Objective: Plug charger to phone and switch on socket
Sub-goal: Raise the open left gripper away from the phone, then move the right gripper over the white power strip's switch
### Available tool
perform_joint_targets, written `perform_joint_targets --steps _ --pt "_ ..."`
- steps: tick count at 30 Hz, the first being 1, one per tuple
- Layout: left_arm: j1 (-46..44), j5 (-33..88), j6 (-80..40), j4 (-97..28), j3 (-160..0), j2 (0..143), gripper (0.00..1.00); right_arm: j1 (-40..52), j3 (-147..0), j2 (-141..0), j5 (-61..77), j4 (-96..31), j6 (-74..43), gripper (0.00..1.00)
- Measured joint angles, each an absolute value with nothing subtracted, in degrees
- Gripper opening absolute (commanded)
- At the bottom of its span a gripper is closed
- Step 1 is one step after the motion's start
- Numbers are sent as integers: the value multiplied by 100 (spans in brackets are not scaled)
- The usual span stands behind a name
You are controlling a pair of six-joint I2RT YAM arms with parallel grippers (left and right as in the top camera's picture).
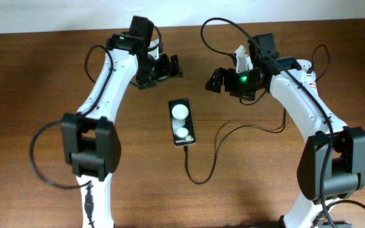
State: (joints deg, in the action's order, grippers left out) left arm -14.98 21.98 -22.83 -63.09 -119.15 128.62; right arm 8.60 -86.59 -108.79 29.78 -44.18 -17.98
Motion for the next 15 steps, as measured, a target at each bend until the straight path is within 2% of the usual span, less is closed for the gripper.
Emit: perform_joint_targets --steps 3,6,11,15 --pt "-1498 2086 -1111 -6923 -12068 12086 99 860 -8663 -10879 2978 -4484 -1798 99" --pt "-1391 1496 -464 -7572 -12077 11585 99 860 -8663 -10879 2842 -4633 -1791 99" --pt "-794 1297 -58 -8189 -12086 11312 99 860 -8663 -10879 2827 -4652 -1796 99" --pt "-805 1297 3 -8189 -12086 11312 99 860 -8663 -10879 2827 -4670 -1785 99"
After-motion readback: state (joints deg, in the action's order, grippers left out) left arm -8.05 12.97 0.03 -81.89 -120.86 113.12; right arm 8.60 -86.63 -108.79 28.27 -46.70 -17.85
